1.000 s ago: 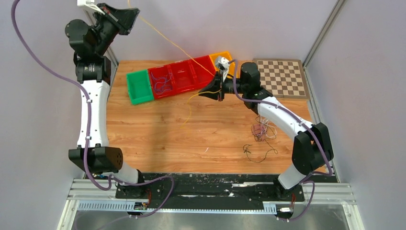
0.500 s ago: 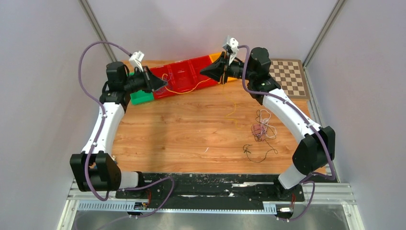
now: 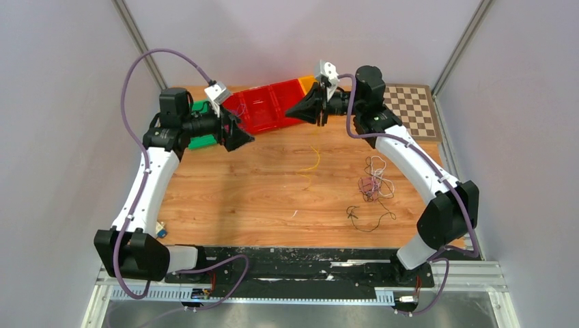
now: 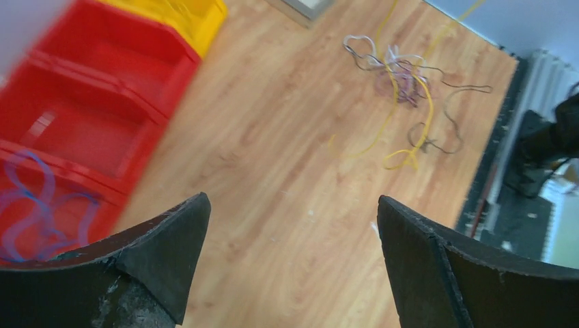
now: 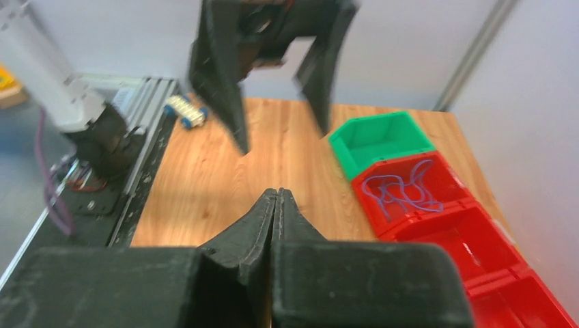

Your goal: Untangle the cables

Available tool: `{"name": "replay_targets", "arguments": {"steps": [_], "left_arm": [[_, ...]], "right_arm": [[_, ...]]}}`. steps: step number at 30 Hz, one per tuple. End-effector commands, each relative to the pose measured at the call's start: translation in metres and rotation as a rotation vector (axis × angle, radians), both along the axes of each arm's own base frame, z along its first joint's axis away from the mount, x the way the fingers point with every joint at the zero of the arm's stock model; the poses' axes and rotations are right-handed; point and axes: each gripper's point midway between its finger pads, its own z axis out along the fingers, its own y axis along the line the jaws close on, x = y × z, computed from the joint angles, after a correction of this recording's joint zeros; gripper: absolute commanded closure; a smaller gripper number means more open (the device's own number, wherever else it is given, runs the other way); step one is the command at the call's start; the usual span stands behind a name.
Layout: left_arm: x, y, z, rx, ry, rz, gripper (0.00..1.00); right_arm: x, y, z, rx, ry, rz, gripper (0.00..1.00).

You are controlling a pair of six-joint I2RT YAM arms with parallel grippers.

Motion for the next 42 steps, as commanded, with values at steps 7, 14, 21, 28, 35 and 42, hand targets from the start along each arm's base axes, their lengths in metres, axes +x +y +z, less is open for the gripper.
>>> {"name": "replay_targets", "arguments": {"steps": [7,14,21,28,35,42], "left_arm": [[0.029,-0.015,0.084,0.092,-0.626,-0.189,0.00],[0.038,-0.068,0.076,0.077,-0.754,-0.357,0.00],[0.027,-0.086,0.054,0.036,-0.733,-0.422,0.00],[0.004,-0.117,0.033,-0.056,-0.681,-0.490,0.00],[-0.011,-0.133,0.023,-0.106,-0.615,-0.566,0.00],[-0.016,-0.156,0.003,-0.328,-0.307,-0.448,0.00]], "right_arm": [[-0.076,-0.017,-0.024,-0.090,-0.299,0.287,1.00],[-0.081,-0.018,-0.042,-0.131,-0.324,0.273,0.37],[-0.103,-0.025,-0.046,-0.133,-0.325,0.302,0.00],[-0.119,-0.028,-0.045,-0.124,-0.481,0.320,0.00],[-0.126,-0.032,-0.049,-0.137,-0.530,0.336,0.00],[-0.136,-0.034,-0.039,-0.112,-0.572,0.350,0.00]]}}
